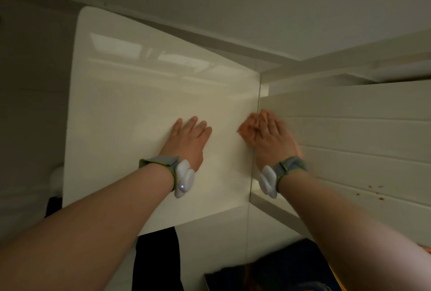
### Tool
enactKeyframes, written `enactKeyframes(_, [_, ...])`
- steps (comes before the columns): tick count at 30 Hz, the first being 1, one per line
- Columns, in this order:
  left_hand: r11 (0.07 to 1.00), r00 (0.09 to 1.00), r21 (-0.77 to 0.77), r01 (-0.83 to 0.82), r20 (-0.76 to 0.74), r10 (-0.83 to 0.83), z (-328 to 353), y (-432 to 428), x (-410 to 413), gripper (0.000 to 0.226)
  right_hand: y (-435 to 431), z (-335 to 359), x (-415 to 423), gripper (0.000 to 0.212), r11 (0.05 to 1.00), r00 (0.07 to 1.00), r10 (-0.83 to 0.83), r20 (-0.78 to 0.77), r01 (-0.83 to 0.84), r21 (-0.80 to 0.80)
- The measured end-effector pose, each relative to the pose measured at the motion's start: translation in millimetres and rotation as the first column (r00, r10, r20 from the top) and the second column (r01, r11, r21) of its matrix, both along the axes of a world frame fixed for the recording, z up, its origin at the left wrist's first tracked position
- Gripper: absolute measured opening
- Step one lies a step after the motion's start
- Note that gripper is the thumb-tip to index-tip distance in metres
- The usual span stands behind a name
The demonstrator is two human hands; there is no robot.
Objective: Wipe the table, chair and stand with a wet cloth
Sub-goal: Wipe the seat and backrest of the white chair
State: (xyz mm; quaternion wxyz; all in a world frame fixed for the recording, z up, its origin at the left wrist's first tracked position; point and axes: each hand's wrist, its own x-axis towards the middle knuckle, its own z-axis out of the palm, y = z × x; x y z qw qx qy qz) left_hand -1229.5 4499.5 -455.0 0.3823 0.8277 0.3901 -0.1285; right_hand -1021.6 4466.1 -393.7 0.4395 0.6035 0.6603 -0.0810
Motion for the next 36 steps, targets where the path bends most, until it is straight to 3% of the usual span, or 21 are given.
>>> enactKeyframes(4, [0.999,1.000,-0.038,-0.013,0.002,0.013,3,3,0,0.063,-26,13,-7,0.054,0.996,0.997,0.034,-0.063,-0.039,-0.075])
enactKeyframes(6, [0.999,1.000,-0.038,-0.008,-0.016,0.007,6,4,2,0.063,-13,26,-5,0.049,0.995,0.994,0.054,-0.092,-0.045,0.094])
enactKeyframes(8, [1.000,0.999,-0.011,0.003,-0.037,-0.003,8,1,5,0.063,15,31,5,0.046,0.956,0.993,0.121,-0.003,-0.115,0.269])
enactKeyframes(10, [1.000,0.999,0.000,0.017,-0.037,-0.017,8,-6,8,0.062,45,28,11,0.047,0.925,0.986,0.167,0.009,-0.160,0.345])
enactKeyframes(13, [0.999,0.999,-0.030,0.042,-0.017,-0.043,4,-13,6,0.062,56,2,14,0.040,0.969,0.989,0.142,0.037,-0.147,0.198])
enactKeyframes(17, [0.998,0.999,-0.034,0.052,-0.012,-0.052,1,-13,3,0.064,11,-31,13,0.055,0.995,0.994,0.102,0.047,-0.101,-0.010])
enactKeyframes(20, [0.996,0.998,-0.059,0.064,-0.007,-0.064,4,-8,4,0.064,-28,-23,6,0.065,0.994,0.995,0.094,-0.017,-0.095,-0.049])
enactKeyframes(23, [0.995,0.999,-0.094,0.036,-0.010,-0.037,8,-6,4,0.066,-50,2,-2,0.064,0.964,0.998,0.061,-0.027,-0.066,-0.257])
enactKeyframes(25, [0.995,1.000,-0.100,-0.004,0.006,0.005,12,-10,-1,0.064,-36,16,-4,0.060,0.976,0.998,0.059,-0.032,-0.065,-0.208])
enactKeyframes(28, [0.996,0.999,-0.083,0.028,0.040,-0.025,13,-26,-13,0.061,-7,9,4,0.075,0.997,0.996,0.082,0.039,-0.083,0.002])
enactKeyframes(33, [0.983,0.988,-0.097,0.154,0.030,-0.151,7,-57,-15,0.060,-35,-16,-11,0.069,0.982,0.997,-0.026,0.078,0.040,-0.182])
enactKeyframes(36, [0.977,0.980,-0.079,0.196,-0.001,-0.197,3,-60,-14,0.062,-64,-11,-11,0.069,0.977,0.998,0.009,0.060,0.003,-0.211])
